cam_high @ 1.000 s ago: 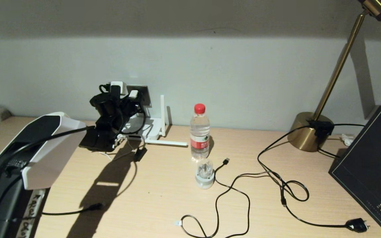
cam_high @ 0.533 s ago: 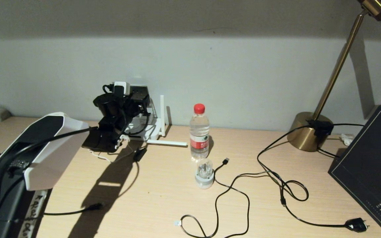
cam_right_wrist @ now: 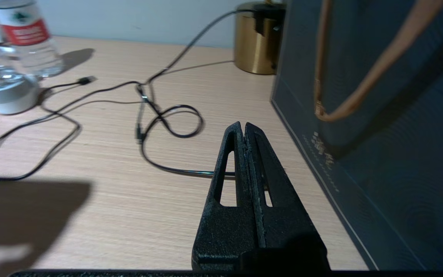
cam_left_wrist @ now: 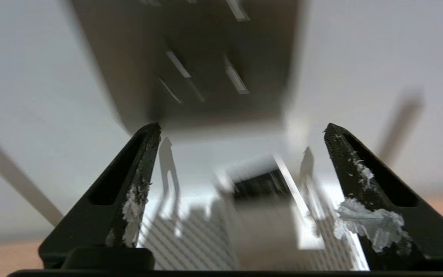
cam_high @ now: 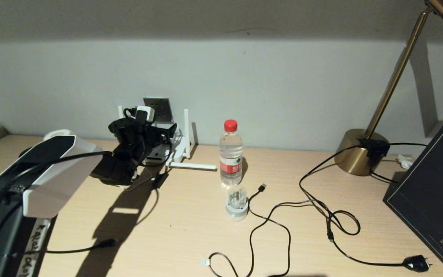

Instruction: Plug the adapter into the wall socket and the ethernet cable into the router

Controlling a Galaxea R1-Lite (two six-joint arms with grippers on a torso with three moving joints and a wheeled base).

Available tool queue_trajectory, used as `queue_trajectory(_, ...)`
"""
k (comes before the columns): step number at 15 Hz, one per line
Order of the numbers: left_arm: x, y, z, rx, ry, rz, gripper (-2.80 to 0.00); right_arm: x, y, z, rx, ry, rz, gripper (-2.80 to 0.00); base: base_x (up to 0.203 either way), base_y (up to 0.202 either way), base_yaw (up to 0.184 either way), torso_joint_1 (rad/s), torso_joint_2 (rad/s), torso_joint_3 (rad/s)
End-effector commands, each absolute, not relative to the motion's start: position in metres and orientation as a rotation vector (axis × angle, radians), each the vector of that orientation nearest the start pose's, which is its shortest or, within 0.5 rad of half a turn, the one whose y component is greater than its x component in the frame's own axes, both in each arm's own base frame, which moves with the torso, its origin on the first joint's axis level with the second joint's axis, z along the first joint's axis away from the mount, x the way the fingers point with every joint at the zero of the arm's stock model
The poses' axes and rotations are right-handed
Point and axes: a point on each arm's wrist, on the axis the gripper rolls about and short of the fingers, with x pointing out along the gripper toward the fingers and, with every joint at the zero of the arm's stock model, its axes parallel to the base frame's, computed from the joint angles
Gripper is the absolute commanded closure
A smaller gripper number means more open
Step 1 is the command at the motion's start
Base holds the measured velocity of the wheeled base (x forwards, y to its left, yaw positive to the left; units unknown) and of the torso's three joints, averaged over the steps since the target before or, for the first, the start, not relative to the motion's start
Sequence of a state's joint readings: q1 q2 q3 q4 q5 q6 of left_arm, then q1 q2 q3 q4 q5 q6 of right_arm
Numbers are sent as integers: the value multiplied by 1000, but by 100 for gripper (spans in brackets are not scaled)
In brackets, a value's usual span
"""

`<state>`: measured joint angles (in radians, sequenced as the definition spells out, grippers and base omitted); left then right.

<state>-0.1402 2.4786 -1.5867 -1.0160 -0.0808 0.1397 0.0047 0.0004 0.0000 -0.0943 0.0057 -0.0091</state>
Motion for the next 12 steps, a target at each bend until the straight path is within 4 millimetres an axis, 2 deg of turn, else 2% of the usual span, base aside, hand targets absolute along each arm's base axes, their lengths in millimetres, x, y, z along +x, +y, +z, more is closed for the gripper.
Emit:
queue_trajectory(1, 488, -71, 112, 147, -116, -218, -280, -20, 0, 75, -9, -58, 12, 0, 0, 0, 0, 0, 0, 0)
queue_trajectory(3, 480, -69, 108, 156, -84, -227, -280, -20, 0, 75, -9, -58, 12, 0, 0, 0, 0, 0, 0, 0)
queue_trajectory(8, 482, -69, 102, 154, -72, -219, -280, -20, 0, 75, -9, -59, 12, 0, 0, 0, 0, 0, 0, 0)
queue_trajectory(9, 482, -68, 100, 155, -68, -217, 0, -20, 0, 75, -9, -58, 12, 0, 0, 0, 0, 0, 0, 0)
queue_trajectory(12, 484, -63, 96, 155, -60, -209, 0, -20, 0, 75, -9, -58, 12, 0, 0, 0, 0, 0, 0, 0)
